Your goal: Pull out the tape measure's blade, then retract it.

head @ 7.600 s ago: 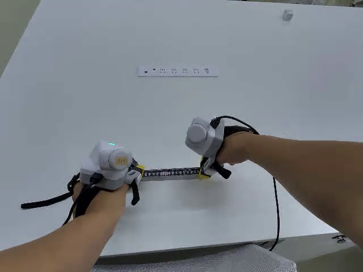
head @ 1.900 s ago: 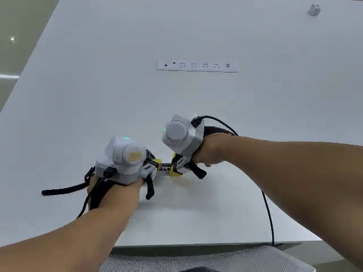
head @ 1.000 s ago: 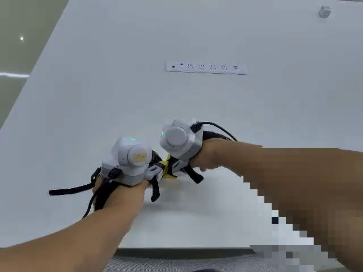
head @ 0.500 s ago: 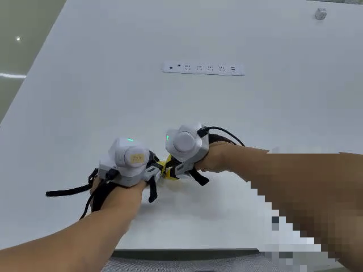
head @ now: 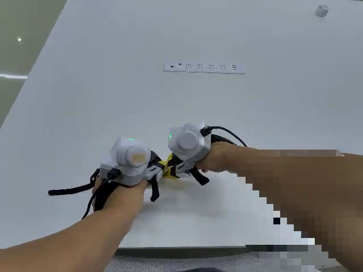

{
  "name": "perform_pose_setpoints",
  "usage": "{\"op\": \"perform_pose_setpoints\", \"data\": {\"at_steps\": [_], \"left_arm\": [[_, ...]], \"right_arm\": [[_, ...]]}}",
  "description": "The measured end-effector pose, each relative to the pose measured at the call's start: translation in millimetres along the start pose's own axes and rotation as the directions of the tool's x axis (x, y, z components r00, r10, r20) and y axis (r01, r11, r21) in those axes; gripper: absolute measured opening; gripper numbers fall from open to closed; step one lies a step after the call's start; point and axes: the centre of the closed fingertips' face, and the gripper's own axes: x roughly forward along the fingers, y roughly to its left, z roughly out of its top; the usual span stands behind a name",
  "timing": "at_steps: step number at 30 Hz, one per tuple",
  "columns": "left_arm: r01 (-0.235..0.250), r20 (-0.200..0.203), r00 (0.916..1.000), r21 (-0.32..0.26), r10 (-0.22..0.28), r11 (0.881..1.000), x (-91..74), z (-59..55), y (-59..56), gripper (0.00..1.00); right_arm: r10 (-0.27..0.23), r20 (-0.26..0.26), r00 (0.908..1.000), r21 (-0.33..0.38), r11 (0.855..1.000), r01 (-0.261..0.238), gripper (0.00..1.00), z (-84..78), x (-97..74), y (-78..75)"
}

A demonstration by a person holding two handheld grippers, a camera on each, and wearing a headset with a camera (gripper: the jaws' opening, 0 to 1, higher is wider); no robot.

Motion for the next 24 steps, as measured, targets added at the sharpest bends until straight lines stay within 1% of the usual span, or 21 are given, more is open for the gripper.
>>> {"op": "perform_pose_setpoints", "data": {"at_steps": [2, 3, 4, 5, 6, 7, 8, 10, 11, 12, 13, 14, 15, 16, 17, 18, 19, 20, 21, 23, 24], "left_arm": [[0.018, -0.009, 0.9998, 0.004, -0.017, 1.000, 0.3, -0.5, -0.4, 0.66], [0.041, -0.028, 0.9988, 0.022, -0.040, 0.999, -1.2, -2.2, -1.2, 0.66], [0.052, -0.031, 0.9982, 0.030, -0.051, 0.998, -3.5, -2.1, -0.6, 0.65], [0.064, 0.000, 0.9980, 0.026, -0.064, 0.998, -6.5, 3.5, 1.2, 0.66], [0.100, 0.048, 0.9938, 0.011, -0.100, 0.995, -9.6, 12.2, 1.0, 0.72], [0.127, 0.057, 0.9903, -0.001, -0.127, 0.992, -13.2, 14.2, 1.6, 0.73], [0.181, 0.057, 0.9818, 0.000, -0.181, 0.983, -17.8, 16.0, 0.5, 0.74], [0.244, 0.058, 0.9680, 0.013, -0.244, 0.970, -25.3, 18.2, 0.6, 0.75], [0.293, 0.058, 0.9545, 0.010, -0.293, 0.956, -31.6, 19.5, -1.5, 0.75], [0.341, 0.066, 0.9380, 0.000, -0.340, 0.940, -36.6, 21.5, -5.0, 0.75], [0.377, 0.074, 0.9238, -0.001, -0.376, 0.926, -42.2, 24.0, -6.5, 0.76], [0.383, 0.091, 0.9190, 0.024, -0.384, 0.923, -48.2, 28.8, -2.0, 0.78], [0.392, 0.100, 0.9140, 0.034, -0.393, 0.919, -52.9, 31.4, -1.0, 0.82], [0.396, 0.107, 0.9112, 0.042, -0.398, 0.917, -59.2, 33.6, 3.0, 0.85], [0.396, 0.111, 0.9100, 0.054, -0.399, 0.917, -62.5, 34.6, 5.2, 0.88], [0.400, 0.117, 0.9061, 0.072, -0.406, 0.913, -66.9, 35.6, 9.0, 0.91], [0.398, 0.117, 0.9067, 0.080, -0.405, 0.914, -68.6, 34.8, 12.2, 0.92], [0.393, 0.114, 0.9092, 0.084, -0.401, 0.916, -69.6, 33.6, 16.6, 0.92], [0.380, 0.108, 0.9157, 0.079, -0.387, 0.921, -69.5, 30.6, 24.9, 0.93], [0.365, 0.107, 0.9233, 0.056, -0.369, 0.929, -71.1, 28.5, 36.0, 0.96], [0.360, 0.109, 0.9250, 0.052, -0.364, 0.931, -73.2, 27.8, 42.2, 0.99]], "right_arm": [[-0.002, 0.017, 0.9999, 0.013, 1.000, 0.002, 0.28, -0.6, -4.0, 1.9], [-0.024, 0.042, 0.9988, 0.033, 0.999, 0.023, 0.32, 1.4, -8.7, -1.7], [-0.044, 0.064, 0.9970, 0.055, 0.998, 0.040, 0.33, 3.2, -13.5, -4.9], [-0.060, 0.086, 0.9945, 0.072, 0.996, 0.054, 0.34, 4.6, -18.9, -7.7], [-0.092, 0.115, 0.9891, 0.104, 0.991, 0.080, 0.37, 5.0, -28.3, -12.4], [-0.113, 0.135, 0.9844, 0.129, 0.987, 0.095, 0.40, 4.8, -34.6, -15.5], [-0.136, 0.155, 0.9785, 0.163, 0.980, 0.111, 0.42, 1.7, -44.6, -18.3], [-0.172, 0.167, 0.9708, 0.198, 0.970, 0.138, 0.48, -7.0, -57.9, -21.8], [-0.195, 0.174, 0.9652, 0.223, 0.963, 0.155, 0.51, -14.4, -66.2, -23.4], [-0.207, 0.179, 0.9617, 0.245, 0.956, 0.160, 0.54, -19.8, -71.4, -23.5], [-0.216, 0.182, 0.9593, 0.277, 0.947, 0.161, 0.56, -26.5, -76.5, -22.7], [-0.231, 0.180, 0.9561, 0.324, 0.932, 0.165, 0.58, -36.9, -83.7, -21.6], [-0.244, 0.181, 0.9529, 0.342, 0.924, 0.171, 0.61, -42.6, -88.2, -21.0], [-0.265, 0.180, 0.9474, 0.363, 0.913, 0.186, 0.63, -51.4, -96.2, -18.9], [-0.274, 0.177, 0.9454, 0.369, 0.909, 0.194, 0.65, -56.5, -100.5, -17.2], [-0.294, 0.176, 0.9395, 0.382, 0.900, 0.210, 0.67, -63.0, -108.4, -14.2], [-0.312, 0.182, 0.9325, 0.397, 0.891, 0.220, 0.69, -66.4, -113.8, -13.1], [-0.325, 0.188, 0.9268, 0.413, 0.882, 0.226, 0.70, -69.2, -118.4, -12.1], [-0.348, 0.190, 0.9178, 0.433, 0.869, 0.240, 0.71, -74.1, -125.7, -10.6], [-0.375, 0.192, 0.9069, 0.449, 0.855, 0.259, 0.73, -78.7, -134.5, -8.7], [-0.391, 0.196, 0.8990, 0.452, 0.850, 0.271, 0.76, -82.0, -140.5, -7.0]]}}
